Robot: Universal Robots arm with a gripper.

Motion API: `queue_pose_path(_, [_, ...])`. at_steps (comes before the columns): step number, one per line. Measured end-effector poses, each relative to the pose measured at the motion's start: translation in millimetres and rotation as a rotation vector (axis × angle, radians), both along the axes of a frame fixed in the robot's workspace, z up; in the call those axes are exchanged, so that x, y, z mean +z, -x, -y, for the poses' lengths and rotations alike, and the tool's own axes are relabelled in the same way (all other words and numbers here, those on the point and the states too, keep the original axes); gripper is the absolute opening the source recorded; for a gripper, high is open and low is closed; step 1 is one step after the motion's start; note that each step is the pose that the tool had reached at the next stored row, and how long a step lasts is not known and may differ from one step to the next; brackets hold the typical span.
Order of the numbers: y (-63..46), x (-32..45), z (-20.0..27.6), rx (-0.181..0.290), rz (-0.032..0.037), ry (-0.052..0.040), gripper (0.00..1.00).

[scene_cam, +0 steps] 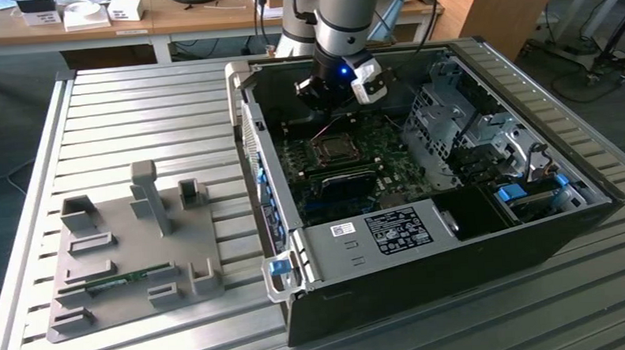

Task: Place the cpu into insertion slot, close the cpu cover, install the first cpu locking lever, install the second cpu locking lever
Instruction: 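Install the first cpu locking lever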

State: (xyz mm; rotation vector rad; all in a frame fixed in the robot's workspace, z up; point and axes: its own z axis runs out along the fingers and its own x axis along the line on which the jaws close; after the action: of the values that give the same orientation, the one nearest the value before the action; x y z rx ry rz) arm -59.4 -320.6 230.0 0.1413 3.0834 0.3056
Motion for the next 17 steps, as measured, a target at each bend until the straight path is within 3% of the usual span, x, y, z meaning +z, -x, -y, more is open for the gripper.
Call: queue_pose_path(17, [-3.1, -2.9, 0.0, 0.0, 0.0, 0.0, 0.11])
